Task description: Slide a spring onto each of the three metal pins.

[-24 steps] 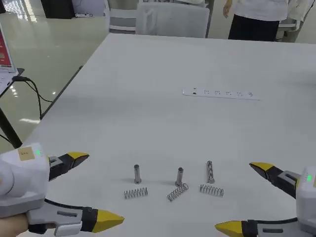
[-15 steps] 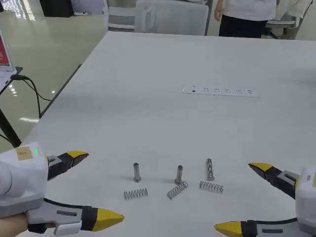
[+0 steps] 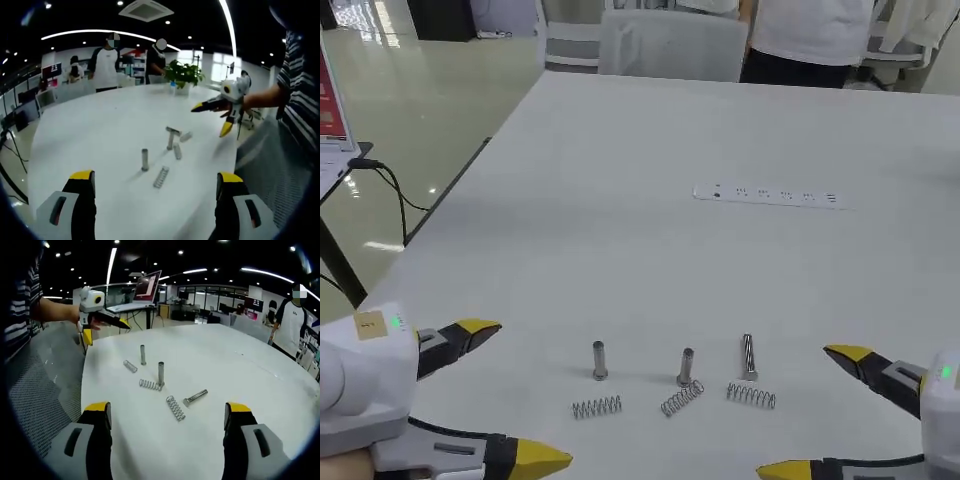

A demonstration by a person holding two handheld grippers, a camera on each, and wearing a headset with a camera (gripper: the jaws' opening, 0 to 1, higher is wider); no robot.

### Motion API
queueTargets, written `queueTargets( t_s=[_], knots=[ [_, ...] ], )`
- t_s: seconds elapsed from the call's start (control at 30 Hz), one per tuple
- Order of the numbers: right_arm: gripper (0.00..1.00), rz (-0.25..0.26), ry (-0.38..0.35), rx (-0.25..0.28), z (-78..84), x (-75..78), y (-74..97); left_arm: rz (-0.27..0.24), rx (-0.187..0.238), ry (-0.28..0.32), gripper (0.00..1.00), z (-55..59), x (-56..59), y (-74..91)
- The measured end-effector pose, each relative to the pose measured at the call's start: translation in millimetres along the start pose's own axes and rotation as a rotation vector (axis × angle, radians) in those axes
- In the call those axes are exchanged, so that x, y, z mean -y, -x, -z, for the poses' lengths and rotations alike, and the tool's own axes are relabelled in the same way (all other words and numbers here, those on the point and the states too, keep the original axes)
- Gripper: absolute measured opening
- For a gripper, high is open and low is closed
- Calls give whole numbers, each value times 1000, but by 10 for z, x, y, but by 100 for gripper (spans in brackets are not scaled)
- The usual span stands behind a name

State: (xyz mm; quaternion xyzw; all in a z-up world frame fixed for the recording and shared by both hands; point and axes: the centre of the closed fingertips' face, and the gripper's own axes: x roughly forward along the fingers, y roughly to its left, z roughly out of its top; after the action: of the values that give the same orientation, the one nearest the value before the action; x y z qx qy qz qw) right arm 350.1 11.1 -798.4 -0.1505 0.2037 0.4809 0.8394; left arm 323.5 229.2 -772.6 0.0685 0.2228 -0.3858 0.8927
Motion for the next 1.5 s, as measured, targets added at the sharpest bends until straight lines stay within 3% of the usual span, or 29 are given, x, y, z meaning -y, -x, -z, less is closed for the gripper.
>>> queueTargets(
  t_s=[0.3,0.53,0.8,1.3,1.5],
  knots=[
    [87,1,-28,19,-168,110,-96,0,-8,3,98,29,-5,17],
    [76,23,-68,22,-255,250,-176,-1,-8,4,98,28,-5,19],
    [55,54,-191,-32,-232,421,-292,3,-9,1,98,12,14,9],
    [33,110,-397,-155,-131,645,-527,4,-9,6,98,19,6,-3],
    [26,131,-423,-204,-55,731,-625,8,-8,3,98,-3,17,-12]
  ],
)
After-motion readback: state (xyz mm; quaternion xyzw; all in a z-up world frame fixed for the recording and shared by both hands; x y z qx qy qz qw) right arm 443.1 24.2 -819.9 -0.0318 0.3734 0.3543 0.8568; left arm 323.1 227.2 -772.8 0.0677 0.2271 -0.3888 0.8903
